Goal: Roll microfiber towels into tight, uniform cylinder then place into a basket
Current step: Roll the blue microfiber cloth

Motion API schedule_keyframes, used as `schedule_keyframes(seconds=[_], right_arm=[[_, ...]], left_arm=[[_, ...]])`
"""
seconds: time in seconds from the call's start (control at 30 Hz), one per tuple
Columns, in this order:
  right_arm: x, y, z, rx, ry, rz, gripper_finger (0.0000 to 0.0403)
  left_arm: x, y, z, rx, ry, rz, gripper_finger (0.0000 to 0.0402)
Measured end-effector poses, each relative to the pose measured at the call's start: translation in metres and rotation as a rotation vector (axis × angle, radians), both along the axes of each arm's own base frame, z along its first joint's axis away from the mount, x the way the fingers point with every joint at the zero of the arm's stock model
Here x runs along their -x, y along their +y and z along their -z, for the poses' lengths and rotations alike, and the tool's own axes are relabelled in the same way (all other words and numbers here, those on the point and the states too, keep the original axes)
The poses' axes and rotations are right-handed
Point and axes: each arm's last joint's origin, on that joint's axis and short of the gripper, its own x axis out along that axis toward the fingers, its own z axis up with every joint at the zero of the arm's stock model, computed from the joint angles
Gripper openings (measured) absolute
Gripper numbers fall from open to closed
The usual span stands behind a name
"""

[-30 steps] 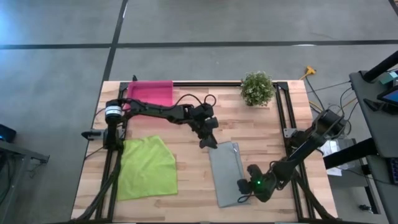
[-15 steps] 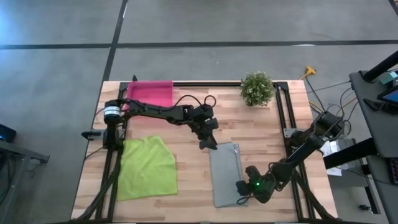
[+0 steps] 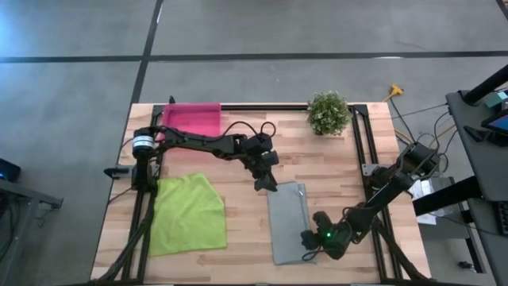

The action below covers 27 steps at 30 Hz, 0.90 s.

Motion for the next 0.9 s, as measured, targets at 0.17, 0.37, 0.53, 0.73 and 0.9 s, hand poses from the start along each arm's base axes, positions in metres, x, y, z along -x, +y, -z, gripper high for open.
schedule_keyframes(seconds=[0.17, 0.37, 0.53, 0.73, 0.9], right_arm=[[-0.0021, 0.0022, -0.0022, 0.009, -0.04, -0.045, 0.0151], [-0.0029, 0.003, -0.0031, 0.02, -0.057, -0.071, 0.0128], [-0.0029, 0.0028, -0.0031, 0.028, -0.061, -0.073, 0.0055], [-0.003, 0.0028, -0.003, 0.028, -0.062, -0.071, 0.001], [-0.0044, 0.0043, -0.0099, 0.012, -0.082, -0.074, 0.0009]], left_arm=[[0.0, 0.0, 0.0, 0.0, 0.0, 0.0, 0.0178], [0.0, 0.0, 0.0001, 0.0, 0.0, 0.0, 0.0178], [0.0, -0.0002, 0.0001, 0.0, 0.0, 0.0, 0.0178], [0.0, -0.0002, 0.0001, 0.0, 0.0, 0.0, 0.0178], [0.0, -0.0002, 0.0001, 0.0, 0.0, 0.0, 0.0178]])
